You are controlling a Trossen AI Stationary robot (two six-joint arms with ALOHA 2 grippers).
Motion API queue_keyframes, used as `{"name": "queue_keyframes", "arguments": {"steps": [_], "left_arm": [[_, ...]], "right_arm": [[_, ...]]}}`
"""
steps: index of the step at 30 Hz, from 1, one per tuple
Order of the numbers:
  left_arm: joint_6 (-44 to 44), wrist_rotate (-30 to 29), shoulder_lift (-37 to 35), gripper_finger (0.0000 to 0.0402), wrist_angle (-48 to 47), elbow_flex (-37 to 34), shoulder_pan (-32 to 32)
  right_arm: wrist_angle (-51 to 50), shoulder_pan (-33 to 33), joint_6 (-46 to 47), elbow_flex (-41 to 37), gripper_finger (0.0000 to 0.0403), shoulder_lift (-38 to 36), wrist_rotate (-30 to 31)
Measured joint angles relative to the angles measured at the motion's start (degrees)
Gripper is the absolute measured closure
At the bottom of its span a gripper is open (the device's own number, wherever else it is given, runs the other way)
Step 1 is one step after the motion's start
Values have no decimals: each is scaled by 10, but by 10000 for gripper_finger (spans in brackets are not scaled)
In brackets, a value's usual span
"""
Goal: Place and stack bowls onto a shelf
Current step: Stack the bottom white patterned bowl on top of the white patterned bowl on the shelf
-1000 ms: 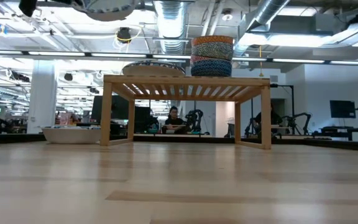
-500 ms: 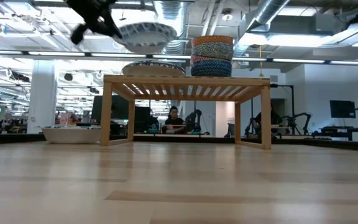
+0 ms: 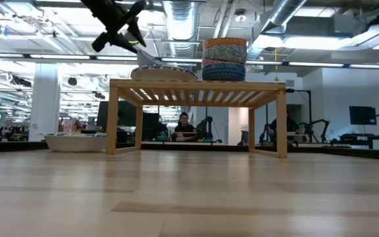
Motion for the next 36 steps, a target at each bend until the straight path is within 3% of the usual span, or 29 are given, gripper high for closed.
{"name": "queue_keyframes", "arguments": {"steps": [6,10,19,28,36], "left_arm": [[38,-25,7,197,-88,64,6],[72,-58,7,171,-138,92,7],[58,-71,46,166,-170,64,10],[72,11,94,166,-150,64,-13],[99,-126,13,166,-167,97,-15]], "right_arm": [[-1,-13,-3,0,287,0,11],[0,-15,-4,0,287,0,11],[9,-17,-4,-5,287,1,18],[8,-13,1,-5,287,1,20],[7,-10,1,-5,287,1,21]]}}
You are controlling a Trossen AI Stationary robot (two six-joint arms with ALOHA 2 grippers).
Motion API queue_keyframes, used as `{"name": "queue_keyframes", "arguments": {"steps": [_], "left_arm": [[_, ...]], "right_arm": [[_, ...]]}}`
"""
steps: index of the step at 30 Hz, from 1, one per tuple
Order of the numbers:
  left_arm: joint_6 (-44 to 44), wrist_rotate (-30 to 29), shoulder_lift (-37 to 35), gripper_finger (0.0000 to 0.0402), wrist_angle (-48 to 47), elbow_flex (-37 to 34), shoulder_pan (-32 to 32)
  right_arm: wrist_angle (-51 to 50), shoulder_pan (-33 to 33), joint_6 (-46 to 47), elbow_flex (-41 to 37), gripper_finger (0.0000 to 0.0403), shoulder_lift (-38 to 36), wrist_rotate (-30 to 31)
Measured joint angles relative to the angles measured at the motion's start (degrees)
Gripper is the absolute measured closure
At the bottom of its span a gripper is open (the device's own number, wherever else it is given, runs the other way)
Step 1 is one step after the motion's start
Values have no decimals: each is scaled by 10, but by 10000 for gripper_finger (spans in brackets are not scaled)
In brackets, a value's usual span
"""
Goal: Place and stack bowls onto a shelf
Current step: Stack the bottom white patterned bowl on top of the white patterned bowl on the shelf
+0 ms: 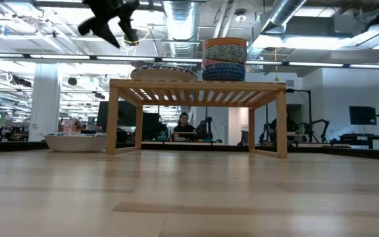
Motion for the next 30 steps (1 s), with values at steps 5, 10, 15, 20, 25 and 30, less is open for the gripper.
{"name": "queue_keyframes", "arguments": {"steps": [5,10,15,20,25,30], "left_arm": [[32,-97,-13,166,6,1,2],[10,-68,26,166,26,-21,10],[7,-33,88,166,42,-23,8],[2,-8,122,166,36,-24,9],[2,23,123,166,35,-24,8],[9,-28,77,166,40,-15,9]], "right_arm": [[8,-9,0,0,287,0,0],[17,-12,0,0,287,0,0],[15,-6,1,0,287,0,0],[10,5,14,0,287,0,0],[9,9,15,0,287,0,0],[8,8,17,0,287,0,3]]}}
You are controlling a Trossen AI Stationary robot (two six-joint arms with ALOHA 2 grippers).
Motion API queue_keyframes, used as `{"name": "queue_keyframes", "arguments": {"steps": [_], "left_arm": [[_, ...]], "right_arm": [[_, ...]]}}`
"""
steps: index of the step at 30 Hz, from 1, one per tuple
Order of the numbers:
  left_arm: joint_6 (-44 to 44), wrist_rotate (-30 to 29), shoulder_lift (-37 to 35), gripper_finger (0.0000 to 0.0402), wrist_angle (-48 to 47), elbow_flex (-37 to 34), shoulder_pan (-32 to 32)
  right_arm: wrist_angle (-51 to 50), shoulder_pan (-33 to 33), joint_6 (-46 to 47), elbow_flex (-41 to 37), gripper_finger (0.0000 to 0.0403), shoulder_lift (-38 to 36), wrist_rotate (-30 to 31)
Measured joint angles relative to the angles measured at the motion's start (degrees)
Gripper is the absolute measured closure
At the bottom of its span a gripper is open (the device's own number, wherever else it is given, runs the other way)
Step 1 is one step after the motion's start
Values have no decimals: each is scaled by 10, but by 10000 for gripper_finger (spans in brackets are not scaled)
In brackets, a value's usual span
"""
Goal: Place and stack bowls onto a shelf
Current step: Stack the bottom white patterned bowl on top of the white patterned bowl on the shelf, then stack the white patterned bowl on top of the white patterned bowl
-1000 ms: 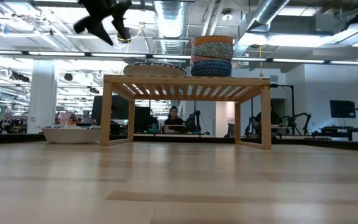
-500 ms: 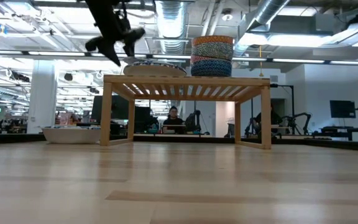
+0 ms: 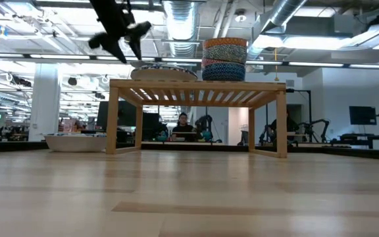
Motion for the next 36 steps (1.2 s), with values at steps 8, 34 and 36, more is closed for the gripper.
{"name": "queue_keyframes", "arguments": {"steps": [8,34,36], "left_arm": [[35,-89,-24,166,-4,8,14],[100,-13,-55,166,-104,7,20],[162,22,-77,166,-157,7,17]], "right_arm": [[0,-1,0,0,287,0,0],[-1,5,7,0,287,0,1],[-1,-1,0,0,287,0,1]]}}
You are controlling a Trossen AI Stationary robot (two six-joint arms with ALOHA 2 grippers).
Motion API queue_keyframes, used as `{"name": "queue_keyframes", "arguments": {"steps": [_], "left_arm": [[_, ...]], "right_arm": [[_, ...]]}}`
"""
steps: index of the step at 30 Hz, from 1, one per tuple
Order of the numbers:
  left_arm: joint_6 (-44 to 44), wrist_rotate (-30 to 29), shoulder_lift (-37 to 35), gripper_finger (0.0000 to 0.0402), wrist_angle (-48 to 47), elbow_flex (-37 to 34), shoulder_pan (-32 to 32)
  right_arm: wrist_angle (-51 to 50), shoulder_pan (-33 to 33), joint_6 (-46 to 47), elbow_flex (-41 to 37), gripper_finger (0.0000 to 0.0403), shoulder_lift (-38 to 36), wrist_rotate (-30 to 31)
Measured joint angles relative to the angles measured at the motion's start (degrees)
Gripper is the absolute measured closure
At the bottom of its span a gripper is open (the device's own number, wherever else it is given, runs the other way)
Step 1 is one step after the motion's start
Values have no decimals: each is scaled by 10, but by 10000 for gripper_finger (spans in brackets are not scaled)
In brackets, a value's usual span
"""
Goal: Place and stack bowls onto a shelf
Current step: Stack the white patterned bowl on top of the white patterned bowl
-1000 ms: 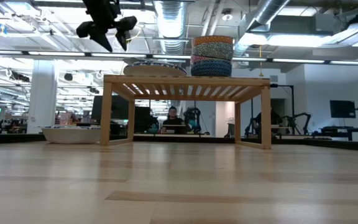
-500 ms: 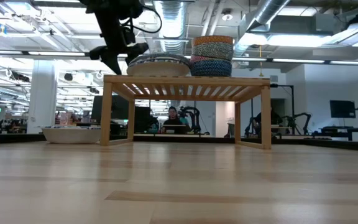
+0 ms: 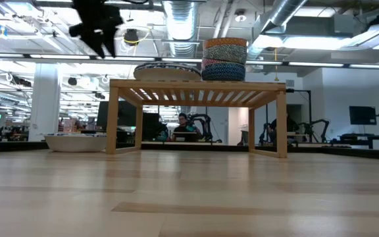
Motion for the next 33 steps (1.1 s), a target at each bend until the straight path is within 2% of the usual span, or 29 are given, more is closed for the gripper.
{"name": "queue_keyframes", "arguments": {"steps": [2,5,9,13,16,21,24,28,30,33], "left_arm": [[37,45,-20,166,-52,-13,-9],[32,103,-50,166,-101,-60,-24],[-43,119,-103,176,-98,-157,-54],[-141,120,-149,205,-62,-250,-78],[-156,133,-165,227,-20,-308,-101],[-142,168,-159,243,55,-370,-133],[-137,138,-139,243,52,-375,-143],[-78,102,-109,243,53,-375,-147],[-65,103,-86,241,58,-379,-147],[-46,134,-51,227,65,-381,-148]], "right_arm": [[0,-2,-1,0,287,0,0],[0,-8,-7,0,287,0,-2],[0,-5,-7,0,287,0,-2],[0,4,-7,0,287,0,-4],[0,10,-9,0,287,0,-5],[0,9,-9,0,287,0,-5],[0,9,-9,0,287,0,-5],[-1,9,-9,0,287,0,-7],[-4,11,-8,0,287,0,-7],[-12,18,-7,0,287,0,-6]]}}
